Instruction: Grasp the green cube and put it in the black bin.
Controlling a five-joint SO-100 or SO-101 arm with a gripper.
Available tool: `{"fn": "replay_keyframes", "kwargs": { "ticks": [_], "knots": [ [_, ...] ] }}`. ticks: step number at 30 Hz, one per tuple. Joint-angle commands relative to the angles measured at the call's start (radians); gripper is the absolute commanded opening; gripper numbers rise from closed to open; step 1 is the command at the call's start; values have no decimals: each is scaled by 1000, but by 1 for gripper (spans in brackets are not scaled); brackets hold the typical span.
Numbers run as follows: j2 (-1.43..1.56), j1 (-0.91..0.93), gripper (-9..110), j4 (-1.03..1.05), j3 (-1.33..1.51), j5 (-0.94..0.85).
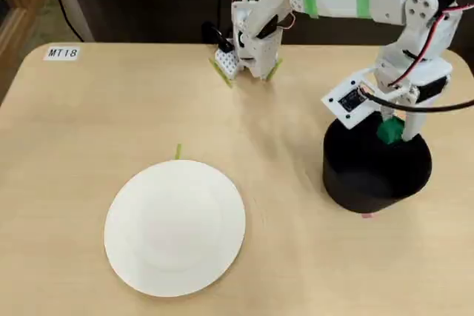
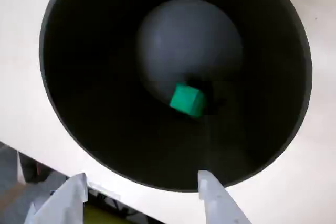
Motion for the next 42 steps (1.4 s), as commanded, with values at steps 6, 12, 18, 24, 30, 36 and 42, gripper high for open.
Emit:
{"fn": "replay_keyframes", "kwargs": {
  "ticks": [6, 12, 18, 24, 30, 36, 42],
  "knots": [
    [40, 15, 0, -3, -25, 14],
    [202, 370, 0, 2, 18, -69],
    [646, 770, 0, -48, 319, -132],
    [1227, 637, 0, -554, 1270, -74],
    [1453, 630, 0, -756, 1724, -107],
    [1666, 715, 0, -822, 1999, -150],
    [1950, 772, 0, -755, 2201, -147]
  ]
}}
